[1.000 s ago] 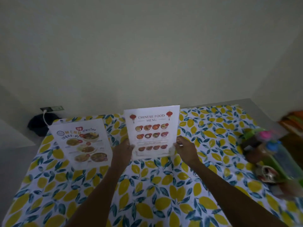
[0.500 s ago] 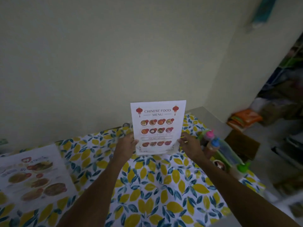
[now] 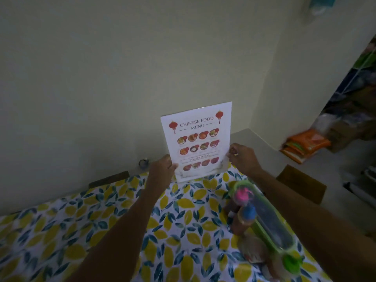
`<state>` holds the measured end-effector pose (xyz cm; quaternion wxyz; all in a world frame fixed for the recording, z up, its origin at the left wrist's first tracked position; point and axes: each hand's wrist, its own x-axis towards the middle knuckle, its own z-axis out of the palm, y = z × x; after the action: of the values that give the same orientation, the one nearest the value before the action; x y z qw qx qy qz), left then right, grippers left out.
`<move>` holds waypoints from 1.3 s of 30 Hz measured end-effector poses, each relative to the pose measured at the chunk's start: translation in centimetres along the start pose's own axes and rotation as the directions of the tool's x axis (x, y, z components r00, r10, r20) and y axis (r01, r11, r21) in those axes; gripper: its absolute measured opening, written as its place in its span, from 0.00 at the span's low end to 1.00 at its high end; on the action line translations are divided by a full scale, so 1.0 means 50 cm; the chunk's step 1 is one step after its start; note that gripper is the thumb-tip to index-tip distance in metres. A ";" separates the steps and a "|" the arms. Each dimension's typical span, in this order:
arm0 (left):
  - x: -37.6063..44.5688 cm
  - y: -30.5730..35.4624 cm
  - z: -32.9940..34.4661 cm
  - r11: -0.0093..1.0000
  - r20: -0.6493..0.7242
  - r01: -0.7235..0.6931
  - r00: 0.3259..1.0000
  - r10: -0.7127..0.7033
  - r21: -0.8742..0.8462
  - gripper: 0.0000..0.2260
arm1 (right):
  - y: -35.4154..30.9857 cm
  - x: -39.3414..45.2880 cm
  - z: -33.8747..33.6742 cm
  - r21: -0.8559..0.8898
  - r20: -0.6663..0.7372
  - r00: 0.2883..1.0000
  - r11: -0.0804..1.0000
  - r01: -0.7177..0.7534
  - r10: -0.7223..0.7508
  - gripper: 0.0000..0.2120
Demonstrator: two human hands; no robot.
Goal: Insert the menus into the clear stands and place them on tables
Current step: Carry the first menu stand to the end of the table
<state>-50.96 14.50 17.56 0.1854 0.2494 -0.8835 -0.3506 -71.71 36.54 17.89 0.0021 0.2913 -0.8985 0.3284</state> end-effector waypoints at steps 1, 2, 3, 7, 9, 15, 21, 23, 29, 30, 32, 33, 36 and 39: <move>0.026 0.012 0.027 0.999 -0.003 -0.001 1.000 0.001 0.035 0.09 | 0.029 0.035 0.002 -0.001 0.022 1.000 1.000 0.006 -0.006 0.05; 0.050 0.022 0.054 0.998 -0.007 0.000 1.000 0.000 0.059 0.08 | 0.054 0.066 0.005 0.001 0.042 0.999 1.000 0.013 -0.013 0.06; 0.069 0.032 0.081 0.998 -0.009 0.010 1.000 -0.010 0.055 0.07 | 0.077 0.095 0.008 0.007 0.068 0.998 1.000 0.012 -0.013 0.07; 0.127 0.029 0.187 0.988 0.055 0.151 0.987 -0.148 -0.040 0.05 | 0.173 0.175 0.041 0.016 0.162 0.987 1.000 -0.021 0.018 0.08; 0.157 0.022 0.231 0.972 0.081 0.226 0.972 -0.220 -0.064 0.04 | 0.218 0.207 0.065 0.017 0.190 0.981 0.998 -0.055 0.051 0.08; 0.258 0.000 0.327 0.945 0.098 0.325 0.942 -0.321 -0.025 0.06 | 0.313 0.304 0.129 0.066 0.196 0.978 0.995 -0.078 0.063 0.08; 0.337 -0.021 0.388 0.954 0.100 0.281 0.951 -0.292 0.106 0.07 | 0.374 0.383 0.180 0.120 0.209 0.973 0.985 -0.120 0.093 0.09; 0.350 -0.030 0.400 0.950 0.107 0.288 0.948 -0.301 0.117 0.08 | 0.386 0.395 0.198 0.127 0.216 0.972 0.985 -0.121 0.092 0.09; 0.345 -0.057 0.418 0.952 0.070 0.299 0.950 -0.303 0.059 0.10 | 0.393 0.395 0.234 0.104 0.183 0.982 0.992 -0.073 0.053 0.09; 0.345 -0.058 0.421 0.951 0.061 0.301 0.950 -0.306 0.072 0.10 | 0.395 0.394 0.236 0.091 0.169 0.985 0.995 -0.048 0.032 0.10; 0.344 -0.060 0.428 0.947 0.049 0.310 0.948 -0.315 0.079 0.11 | 0.400 0.387 0.242 0.082 0.134 0.991 0.996 -0.018 0.007 0.10; 0.342 -0.061 0.429 0.946 0.038 0.316 0.947 -0.319 0.071 0.11 | 0.402 0.381 0.246 0.078 0.118 0.993 0.997 -0.015 0.006 0.10; 0.334 -0.067 0.436 0.942 0.011 0.331 0.943 -0.332 0.055 0.11 | 0.401 0.366 0.254 0.077 0.085 0.996 0.997 -0.015 0.009 0.10; 0.330 -0.071 0.440 0.944 0.005 0.324 0.946 -0.325 0.068 0.12 | 0.397 0.360 0.257 0.095 0.091 0.995 0.995 -0.044 0.035 0.08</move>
<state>-74.23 14.42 2.49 0.1098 0.3945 -0.8429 -0.3490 -94.69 31.75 -0.35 -0.0588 0.2877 -0.8863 0.3581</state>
